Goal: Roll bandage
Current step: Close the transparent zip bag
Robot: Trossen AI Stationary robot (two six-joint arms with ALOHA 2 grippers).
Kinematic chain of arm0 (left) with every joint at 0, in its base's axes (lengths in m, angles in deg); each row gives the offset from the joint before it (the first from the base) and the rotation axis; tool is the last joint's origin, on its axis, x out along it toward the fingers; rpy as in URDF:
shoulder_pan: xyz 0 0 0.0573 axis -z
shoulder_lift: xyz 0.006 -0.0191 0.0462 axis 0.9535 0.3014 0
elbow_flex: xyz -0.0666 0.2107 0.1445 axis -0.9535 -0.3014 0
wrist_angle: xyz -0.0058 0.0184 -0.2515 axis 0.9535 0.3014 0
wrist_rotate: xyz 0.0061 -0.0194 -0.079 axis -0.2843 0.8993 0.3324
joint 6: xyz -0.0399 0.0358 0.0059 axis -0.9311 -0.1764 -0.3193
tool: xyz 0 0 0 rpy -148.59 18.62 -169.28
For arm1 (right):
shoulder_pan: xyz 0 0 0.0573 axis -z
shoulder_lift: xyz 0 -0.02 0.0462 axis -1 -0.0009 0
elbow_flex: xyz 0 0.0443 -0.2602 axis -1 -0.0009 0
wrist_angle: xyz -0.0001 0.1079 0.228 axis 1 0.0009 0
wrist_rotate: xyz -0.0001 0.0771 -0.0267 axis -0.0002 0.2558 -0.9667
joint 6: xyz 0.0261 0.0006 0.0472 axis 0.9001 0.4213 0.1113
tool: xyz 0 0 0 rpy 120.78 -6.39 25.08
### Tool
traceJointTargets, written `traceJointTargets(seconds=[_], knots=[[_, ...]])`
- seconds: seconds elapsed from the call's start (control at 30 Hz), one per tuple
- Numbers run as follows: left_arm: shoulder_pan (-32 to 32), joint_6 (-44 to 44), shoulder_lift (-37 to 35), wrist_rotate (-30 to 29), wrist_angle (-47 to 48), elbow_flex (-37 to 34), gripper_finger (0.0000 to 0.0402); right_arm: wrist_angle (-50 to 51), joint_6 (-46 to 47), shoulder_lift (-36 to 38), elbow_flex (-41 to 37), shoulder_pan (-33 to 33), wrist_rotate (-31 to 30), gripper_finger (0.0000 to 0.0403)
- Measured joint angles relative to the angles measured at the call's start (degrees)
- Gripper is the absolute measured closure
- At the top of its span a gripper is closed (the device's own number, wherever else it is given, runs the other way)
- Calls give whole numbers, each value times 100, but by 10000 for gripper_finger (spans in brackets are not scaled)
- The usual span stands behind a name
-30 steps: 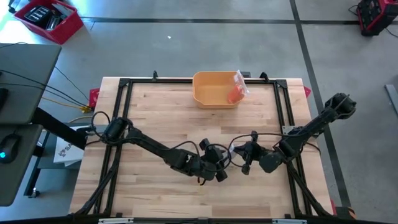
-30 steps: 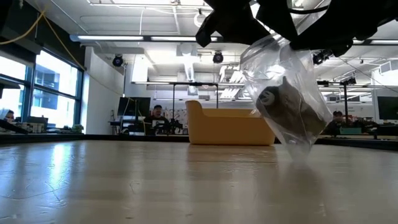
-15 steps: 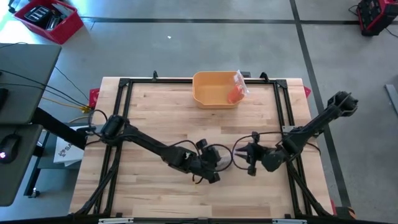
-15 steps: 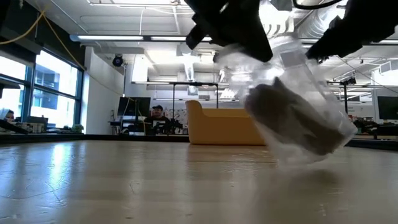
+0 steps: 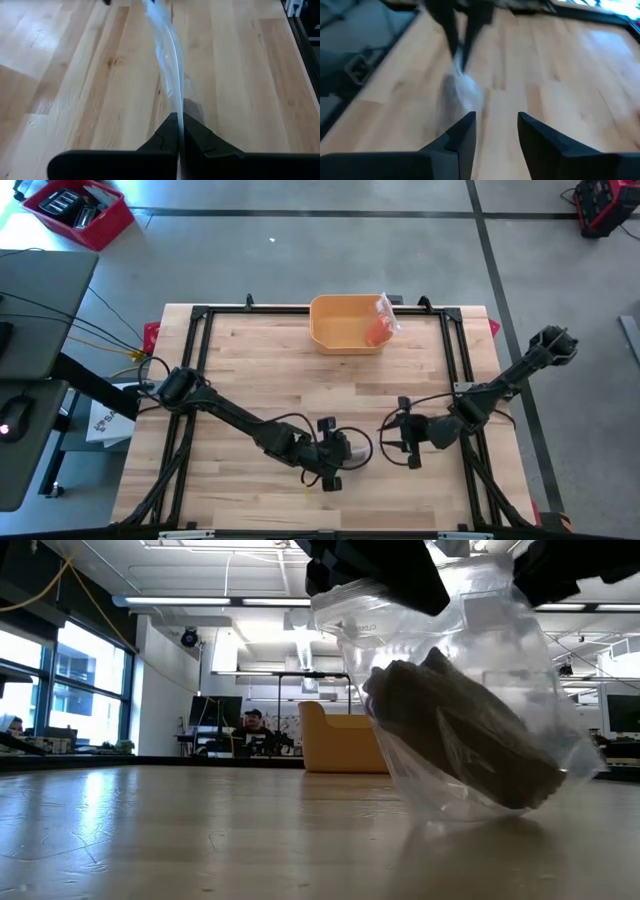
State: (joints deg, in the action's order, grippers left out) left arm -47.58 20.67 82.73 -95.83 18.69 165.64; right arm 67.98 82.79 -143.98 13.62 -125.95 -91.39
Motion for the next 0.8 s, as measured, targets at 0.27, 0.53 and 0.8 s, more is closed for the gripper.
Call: traceJointTargets(seconds=[0.27, 0.53, 0.8], knots=[[5, -1, 0, -4, -9, 0, 401, -785, -360, -148, 0, 308, 1143, 297], [5, -13, 0, -16, 22, -4, 401, -972, -271, -429, -4, 377, 1396, 394], [-15, -147, 0, -87, -11, -4, 401, -1196, -248, -433, -7, 371, 1524, 400]])
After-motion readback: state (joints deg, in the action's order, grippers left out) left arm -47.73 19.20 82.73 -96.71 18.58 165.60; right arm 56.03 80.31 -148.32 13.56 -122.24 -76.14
